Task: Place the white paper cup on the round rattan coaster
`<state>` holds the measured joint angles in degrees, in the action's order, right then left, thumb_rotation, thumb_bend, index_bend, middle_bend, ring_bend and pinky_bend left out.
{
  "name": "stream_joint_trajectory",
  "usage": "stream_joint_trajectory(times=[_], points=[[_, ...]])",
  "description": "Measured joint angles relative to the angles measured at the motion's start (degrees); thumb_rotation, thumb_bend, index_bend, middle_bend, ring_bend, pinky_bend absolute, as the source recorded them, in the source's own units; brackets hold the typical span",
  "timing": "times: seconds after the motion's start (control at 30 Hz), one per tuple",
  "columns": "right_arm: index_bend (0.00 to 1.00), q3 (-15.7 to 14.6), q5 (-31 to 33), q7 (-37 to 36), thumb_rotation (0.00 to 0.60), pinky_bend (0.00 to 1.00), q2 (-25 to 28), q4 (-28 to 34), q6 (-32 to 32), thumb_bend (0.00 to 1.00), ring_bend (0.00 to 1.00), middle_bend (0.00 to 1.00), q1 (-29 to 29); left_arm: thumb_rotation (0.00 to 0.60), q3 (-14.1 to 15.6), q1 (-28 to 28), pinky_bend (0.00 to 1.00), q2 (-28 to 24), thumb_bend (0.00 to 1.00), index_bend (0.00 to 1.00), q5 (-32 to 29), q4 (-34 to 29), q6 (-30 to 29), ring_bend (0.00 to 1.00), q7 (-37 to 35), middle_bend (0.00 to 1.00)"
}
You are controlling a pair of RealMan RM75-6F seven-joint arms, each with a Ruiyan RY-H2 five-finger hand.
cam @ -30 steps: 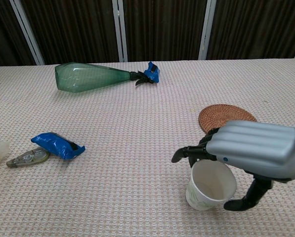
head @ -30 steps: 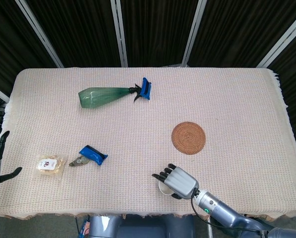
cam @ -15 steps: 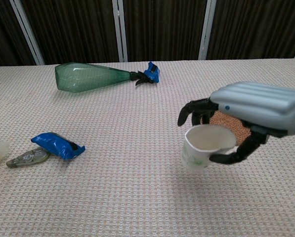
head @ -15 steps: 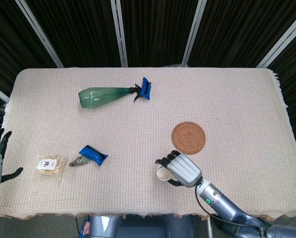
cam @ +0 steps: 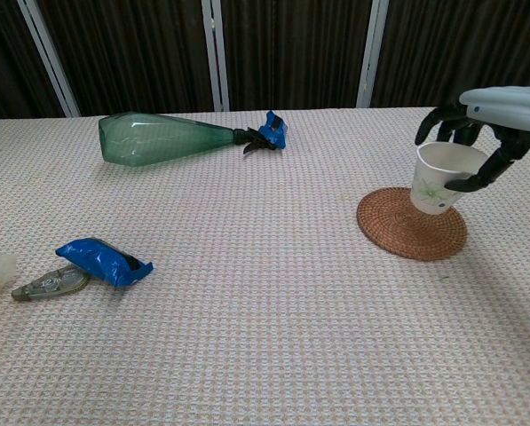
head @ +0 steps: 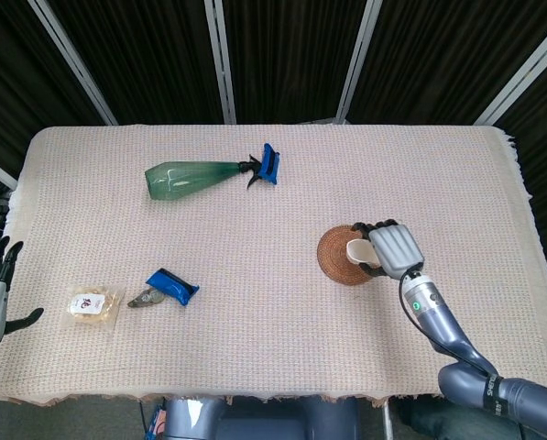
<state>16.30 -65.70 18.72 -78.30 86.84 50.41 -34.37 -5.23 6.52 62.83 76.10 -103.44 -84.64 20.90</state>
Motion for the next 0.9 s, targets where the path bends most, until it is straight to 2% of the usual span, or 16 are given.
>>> stream_joint_trajectory(times=[0.17, 0.43, 0.47, 0.57, 0.6, 0.7, 0.9], points=[[0.26, -0.23, 2.39, -2.03, 0.6, 0.31, -1.49, -4.06, -2.86, 0.21, 0.36, 0.41, -1.31, 0.6, -0.16, 0.43, 0.0, 0.72, 0.0, 0.0, -0.83, 0.45, 0.51, 0.0, 1.11, 0.0], [0.25, -0.82, 2.01, -4.49, 0.6, 0.31, -2.3, -5.65, -3.42, 0.2, 0.35, 0.4, -2.49, 0.6, -0.4, 0.79, 0.0, 1.34, 0.0, 0.0, -1.83, 0.63, 0.88, 0.0, 2.06, 0.0], [0.22, -0.91, 1.99, -4.58, 0.6, 0.31, -2.41, -5.76, -3.34, 0.17, 0.33, 0.37, -2.61, 0.6, -0.42, 0.81, 0.0, 1.36, 0.0, 0.0, -1.92, 0.63, 0.9, 0.0, 2.09, 0.0], [0.04, -1.26, 1.97, -4.59, 0.6, 0.31, -2.68, -6.16, -2.96, 0.01, 0.22, 0.2, -2.9, 0.6, -0.48, 0.85, 0.0, 1.33, 0.0, 0.0, -2.11, 0.62, 0.9, 0.0, 2.03, 0.0], [0.01, -1.39, 1.97, -4.44, 0.6, 0.31, -2.7, -6.27, -2.85, 0.0, 0.19, 0.16, -2.96, 0.6, -0.49, 0.85, 0.0, 1.29, 0.0, 0.0, -2.13, 0.61, 0.89, 0.0, 1.99, 0.0], [0.0, -1.82, 2.02, -3.73, 0.6, 0.31, -2.65, -6.27, -2.32, 0.0, 0.14, 0.08, -3.09, 0.6, -0.52, 0.87, 0.0, 1.2, 0.0, 0.0, -2.21, 0.58, 0.9, 0.0, 1.83, 0.0], [0.0, -2.06, 1.4, -3.92, 0.6, 0.26, -0.95, -2.7, -0.38, 0.0, 0.12, 0.05, -2.55, 0.6, -0.49, 0.91, 0.0, 0.89, 0.0, 0.0, -2.25, 0.39, 1.05, 0.0, 1.31, 0.0]])
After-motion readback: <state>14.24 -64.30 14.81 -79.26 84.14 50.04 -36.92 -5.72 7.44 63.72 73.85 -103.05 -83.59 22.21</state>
